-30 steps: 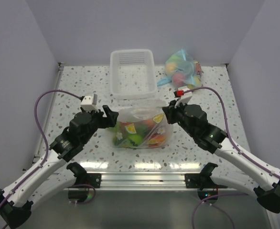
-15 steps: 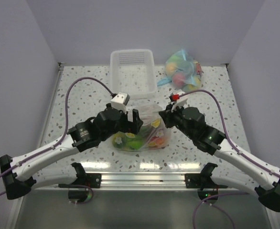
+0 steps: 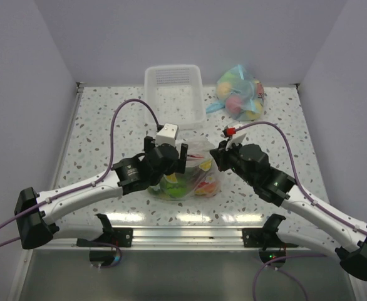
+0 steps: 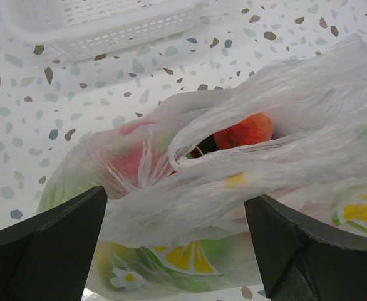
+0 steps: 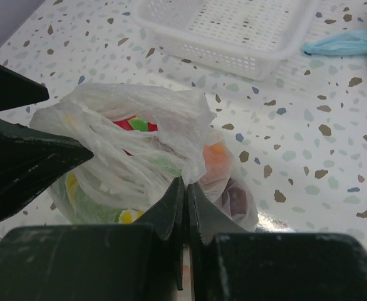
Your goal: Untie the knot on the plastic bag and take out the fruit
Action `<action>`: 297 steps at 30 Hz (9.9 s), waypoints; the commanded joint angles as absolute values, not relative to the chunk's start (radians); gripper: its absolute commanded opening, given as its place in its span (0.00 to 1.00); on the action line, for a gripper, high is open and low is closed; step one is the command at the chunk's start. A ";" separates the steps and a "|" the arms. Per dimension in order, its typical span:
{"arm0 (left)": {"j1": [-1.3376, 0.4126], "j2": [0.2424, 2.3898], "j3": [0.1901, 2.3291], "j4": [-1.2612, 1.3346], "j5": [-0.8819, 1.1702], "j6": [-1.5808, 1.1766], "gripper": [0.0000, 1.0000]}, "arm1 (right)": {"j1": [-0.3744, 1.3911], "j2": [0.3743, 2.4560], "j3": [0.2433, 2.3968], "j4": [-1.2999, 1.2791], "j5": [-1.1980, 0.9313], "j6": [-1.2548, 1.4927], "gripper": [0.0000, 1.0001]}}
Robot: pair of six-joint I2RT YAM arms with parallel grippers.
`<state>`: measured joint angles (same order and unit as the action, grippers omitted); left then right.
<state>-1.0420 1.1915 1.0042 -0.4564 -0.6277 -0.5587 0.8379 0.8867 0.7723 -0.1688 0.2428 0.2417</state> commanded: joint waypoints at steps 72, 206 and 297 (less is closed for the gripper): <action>-0.905 1.342 1.265 -0.690 -0.500 -0.798 0.02 | 0.845 0.782 0.770 -0.546 0.502 0.434 0.00; -0.420 1.191 0.894 -0.344 -0.280 -0.285 0.91 | 0.431 0.942 0.764 -0.600 0.086 0.382 0.00; -1.077 1.595 1.097 -0.150 -0.557 -0.646 0.59 | 0.454 0.799 0.477 -0.374 0.005 0.707 0.00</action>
<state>-1.0969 1.5761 1.0550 -0.2474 -0.5041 -0.6815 0.4534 0.7990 0.4446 -0.4000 0.0086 0.6968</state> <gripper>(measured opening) 0.597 0.019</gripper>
